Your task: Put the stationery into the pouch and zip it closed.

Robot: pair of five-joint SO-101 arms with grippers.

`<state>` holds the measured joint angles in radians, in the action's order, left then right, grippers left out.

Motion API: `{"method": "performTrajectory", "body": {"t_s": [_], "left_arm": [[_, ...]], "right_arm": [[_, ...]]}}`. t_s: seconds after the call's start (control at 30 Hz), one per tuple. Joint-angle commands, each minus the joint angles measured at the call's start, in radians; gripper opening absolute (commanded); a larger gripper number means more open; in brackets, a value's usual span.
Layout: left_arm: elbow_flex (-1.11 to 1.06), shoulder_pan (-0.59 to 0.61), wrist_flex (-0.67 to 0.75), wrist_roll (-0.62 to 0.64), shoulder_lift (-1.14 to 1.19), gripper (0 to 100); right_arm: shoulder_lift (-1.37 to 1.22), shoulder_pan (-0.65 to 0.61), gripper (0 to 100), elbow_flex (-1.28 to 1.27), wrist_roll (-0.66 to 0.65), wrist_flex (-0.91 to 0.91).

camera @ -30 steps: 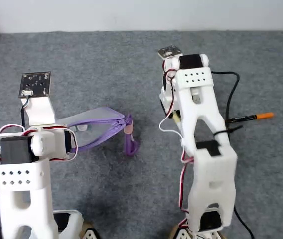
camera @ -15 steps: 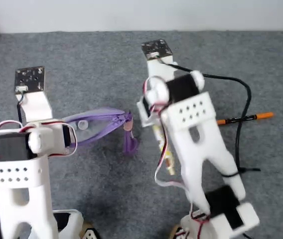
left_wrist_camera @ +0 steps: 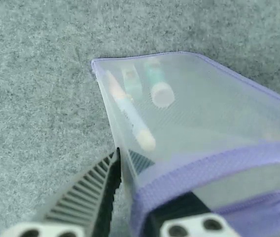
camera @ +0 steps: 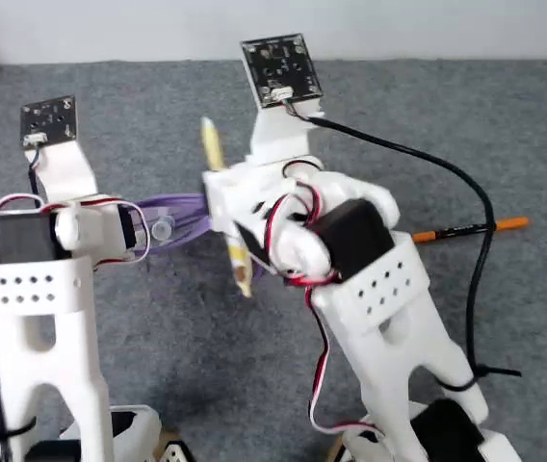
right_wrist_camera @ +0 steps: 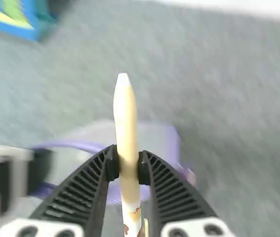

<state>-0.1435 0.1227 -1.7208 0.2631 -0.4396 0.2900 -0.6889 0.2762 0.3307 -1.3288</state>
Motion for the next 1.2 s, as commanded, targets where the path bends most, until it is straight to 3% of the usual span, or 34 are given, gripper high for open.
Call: {"method": "performTrajectory", "body": {"t_s": [0.0,0.3,0.57,0.73,1.03,1.17], "left_arm": [[0.038,-0.003,0.012,0.012,0.025,1],[0.038,-0.003,0.018,0.011,0.028,1],[0.038,-0.003,0.023,0.011,0.029,1],[0.038,-0.003,0.021,0.011,0.028,1],[0.036,-0.009,0.025,0.011,0.029,1],[0.035,-0.009,0.020,0.011,0.029,1]], "right_arm": [[0.053,-0.021,0.8,0.003,0.014,0.148],[0.059,-0.030,0.8,0.003,0.069,0.417],[0.084,-0.058,0.8,-0.003,0.095,0.432],[0.232,-0.058,0.8,-0.187,0.086,0.461],[0.450,-0.058,0.8,-0.681,-0.120,1.050],[0.450,-0.059,0.8,-0.784,-0.130,1.167]]}}
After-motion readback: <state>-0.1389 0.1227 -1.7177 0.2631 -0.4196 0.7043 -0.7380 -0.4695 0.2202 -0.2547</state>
